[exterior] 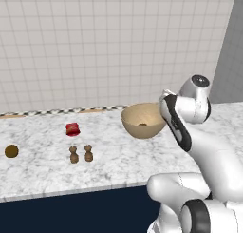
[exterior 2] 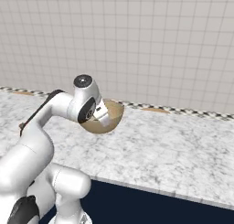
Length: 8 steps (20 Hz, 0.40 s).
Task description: Open the cabinet, pick up the bread from the cabinet and place it in the basket. Then move the basket to the dining counter.
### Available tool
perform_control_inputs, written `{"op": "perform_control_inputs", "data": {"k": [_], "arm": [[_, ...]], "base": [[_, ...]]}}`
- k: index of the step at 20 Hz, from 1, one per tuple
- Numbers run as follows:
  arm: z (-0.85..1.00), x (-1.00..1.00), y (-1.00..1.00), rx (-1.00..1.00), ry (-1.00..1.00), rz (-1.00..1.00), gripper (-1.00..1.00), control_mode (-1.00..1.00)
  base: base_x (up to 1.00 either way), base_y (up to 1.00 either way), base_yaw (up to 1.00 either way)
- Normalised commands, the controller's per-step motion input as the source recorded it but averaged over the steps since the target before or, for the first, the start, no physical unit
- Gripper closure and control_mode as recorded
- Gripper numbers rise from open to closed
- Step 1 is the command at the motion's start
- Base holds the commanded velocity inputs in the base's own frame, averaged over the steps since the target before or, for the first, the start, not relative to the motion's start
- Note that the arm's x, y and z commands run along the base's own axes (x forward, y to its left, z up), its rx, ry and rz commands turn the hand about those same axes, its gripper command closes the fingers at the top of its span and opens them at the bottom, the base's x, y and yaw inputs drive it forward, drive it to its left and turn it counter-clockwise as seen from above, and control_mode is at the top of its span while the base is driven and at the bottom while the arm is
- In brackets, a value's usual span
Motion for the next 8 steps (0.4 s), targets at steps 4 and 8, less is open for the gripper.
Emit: {"op": "perform_control_inputs", "data": {"k": [4, 8], "arm": [[0.49, -1.0, 0.41, 0.0, 0.0, 0.07, -1.0, -1.0], [0.59, -1.0, 0.19, 0.0, 0.0, 0.05, -1.0, -1.0]], "base": [[0.0, 0.0, 0.0], [0.0, 0.0, 0.0]]}}
